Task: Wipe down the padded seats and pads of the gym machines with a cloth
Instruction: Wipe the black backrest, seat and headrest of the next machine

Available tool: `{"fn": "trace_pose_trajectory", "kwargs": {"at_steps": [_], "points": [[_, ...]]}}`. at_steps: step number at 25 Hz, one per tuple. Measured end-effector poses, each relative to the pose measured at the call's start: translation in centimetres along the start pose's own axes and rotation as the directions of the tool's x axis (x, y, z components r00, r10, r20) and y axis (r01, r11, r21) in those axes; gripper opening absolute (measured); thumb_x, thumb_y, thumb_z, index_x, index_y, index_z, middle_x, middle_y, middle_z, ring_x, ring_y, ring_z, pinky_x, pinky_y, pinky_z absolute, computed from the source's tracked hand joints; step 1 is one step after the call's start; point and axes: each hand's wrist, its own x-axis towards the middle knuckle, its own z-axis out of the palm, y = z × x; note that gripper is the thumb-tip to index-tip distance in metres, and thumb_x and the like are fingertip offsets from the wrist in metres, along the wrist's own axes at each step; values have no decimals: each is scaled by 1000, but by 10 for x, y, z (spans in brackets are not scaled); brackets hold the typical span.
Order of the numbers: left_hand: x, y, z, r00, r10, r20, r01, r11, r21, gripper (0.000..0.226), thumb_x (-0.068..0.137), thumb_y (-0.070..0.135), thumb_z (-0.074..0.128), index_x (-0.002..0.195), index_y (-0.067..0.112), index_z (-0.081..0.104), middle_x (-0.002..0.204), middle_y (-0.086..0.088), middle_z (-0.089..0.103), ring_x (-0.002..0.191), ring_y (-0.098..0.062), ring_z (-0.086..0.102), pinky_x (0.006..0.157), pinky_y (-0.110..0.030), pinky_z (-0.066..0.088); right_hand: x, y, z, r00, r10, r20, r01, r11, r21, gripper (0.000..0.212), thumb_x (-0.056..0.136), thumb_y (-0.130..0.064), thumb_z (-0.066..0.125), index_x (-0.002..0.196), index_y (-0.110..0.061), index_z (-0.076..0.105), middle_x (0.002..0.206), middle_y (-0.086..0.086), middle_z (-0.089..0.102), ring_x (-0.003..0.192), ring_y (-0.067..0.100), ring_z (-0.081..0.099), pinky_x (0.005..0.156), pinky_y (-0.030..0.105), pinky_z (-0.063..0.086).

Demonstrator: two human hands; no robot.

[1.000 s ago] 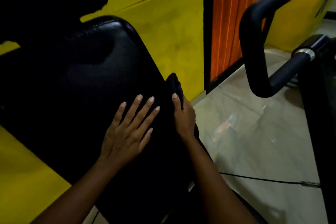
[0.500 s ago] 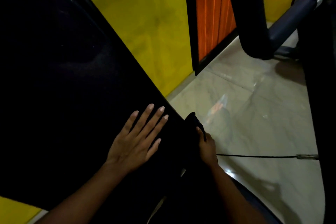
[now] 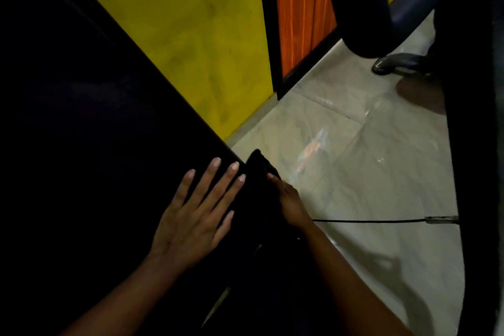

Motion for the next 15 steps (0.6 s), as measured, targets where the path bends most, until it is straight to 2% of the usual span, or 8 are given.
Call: {"fn": "trace_pose_trajectory", "kwargs": {"at_steps": [3, 6, 7, 10, 13, 15], "points": [[0, 0, 9, 1000, 6, -24, -6, 999, 38, 59, 94, 40, 30, 148, 16, 28, 155, -7, 24, 143, -30, 17, 118, -45, -2, 22, 27, -16, 964, 255, 68, -257, 966, 22, 53, 88, -50, 54, 124, -12, 60, 126, 10, 60, 115, 25, 56, 105, 38, 39], [-2, 1, 10, 1000, -1, -25, 2, 999, 34, 59, 95, 42, 30, 149, 17, 26, 156, -6, 22, 144, -29, 16, 118, -45, -2, 37, 53, -21, 927, 363, 95, -364, 931, -5, 84, 64, -74, 61, 127, -19, 58, 130, 9, 57, 115, 26, 55, 106, 40, 39], [-2, 1, 10, 1000, -2, -28, 3, 1000, 24, 59, 95, 42, 30, 149, 17, 25, 156, -6, 22, 144, -29, 16, 118, -45, -2, 36, 51, -20, 932, 352, 82, -351, 936, -26, 82, 63, -74, 62, 125, -20, 60, 129, 10, 58, 115, 27, 56, 106, 42, 39], [0, 1, 9, 1000, -1, -17, 2, 1000, 10, 60, 95, 42, 30, 149, 17, 25, 156, -6, 22, 144, -29, 15, 118, -45, -1, 17, 18, -15, 983, 174, 59, -163, 973, -163, 49, 87, -54, 52, 124, -24, 61, 123, 9, 63, 115, 23, 57, 104, 39, 40], [0, 4, 8, 1000, -10, 7, 9, 1000, 29, 59, 96, 41, 28, 149, 16, 23, 157, -6, 20, 144, -29, 15, 118, -45, 0, -5, -12, -9, 998, -3, 55, 10, 993, -114, 35, 92, -48, 49, 120, -33, 62, 117, 1, 67, 111, 16, 60, 100, 34, 43], [0, 6, 7, 999, -21, 38, 22, 1000, -7, 57, 97, 38, 27, 150, 16, 22, 157, -6, 20, 145, -28, 14, 118, -44, 0, -26, -27, -4, 992, -129, -7, 128, 984, -124, 31, 94, -43, 48, 120, -33, 61, 116, -1, 67, 108, 13, 60, 98, 32, 45]]}}
